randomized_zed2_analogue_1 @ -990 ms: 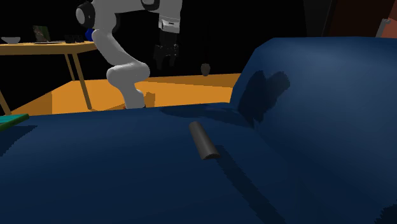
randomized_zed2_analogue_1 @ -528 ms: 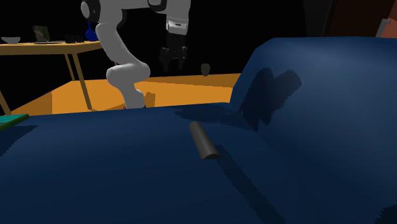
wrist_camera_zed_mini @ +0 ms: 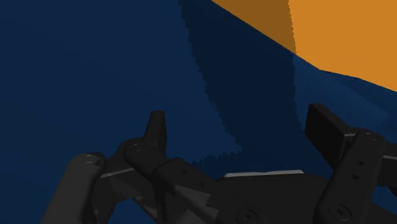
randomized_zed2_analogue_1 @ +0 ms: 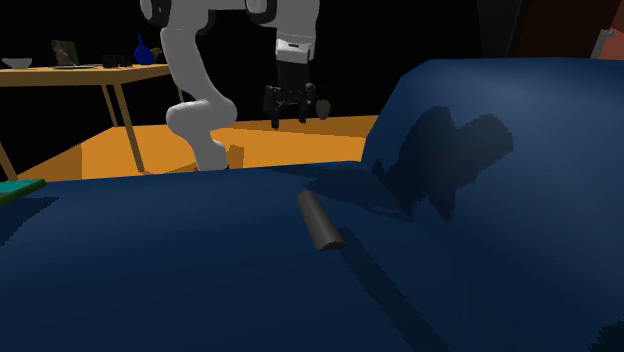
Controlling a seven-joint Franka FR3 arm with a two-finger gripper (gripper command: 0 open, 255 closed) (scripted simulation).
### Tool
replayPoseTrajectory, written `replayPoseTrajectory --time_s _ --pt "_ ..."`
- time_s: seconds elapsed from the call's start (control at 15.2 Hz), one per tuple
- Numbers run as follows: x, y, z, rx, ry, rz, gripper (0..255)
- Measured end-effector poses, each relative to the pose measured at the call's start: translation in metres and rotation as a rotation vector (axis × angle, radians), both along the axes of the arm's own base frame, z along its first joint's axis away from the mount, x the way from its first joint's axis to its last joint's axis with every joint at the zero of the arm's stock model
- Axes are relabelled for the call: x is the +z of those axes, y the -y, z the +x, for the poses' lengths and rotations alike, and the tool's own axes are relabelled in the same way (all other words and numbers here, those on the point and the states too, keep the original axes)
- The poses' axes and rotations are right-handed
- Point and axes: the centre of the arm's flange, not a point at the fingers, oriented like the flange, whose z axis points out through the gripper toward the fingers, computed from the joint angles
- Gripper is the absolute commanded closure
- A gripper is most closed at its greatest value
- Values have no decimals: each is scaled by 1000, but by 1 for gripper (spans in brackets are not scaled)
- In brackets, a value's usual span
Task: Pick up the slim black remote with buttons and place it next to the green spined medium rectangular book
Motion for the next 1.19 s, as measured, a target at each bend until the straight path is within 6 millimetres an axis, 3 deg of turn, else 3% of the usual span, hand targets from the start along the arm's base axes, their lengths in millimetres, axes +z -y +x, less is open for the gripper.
replayPoseTrajectory --time_s 0.73,1.19 --pt "-16 99 106 -249 30 -10 0" --pt "-25 170 157 -408 50 -17 0"
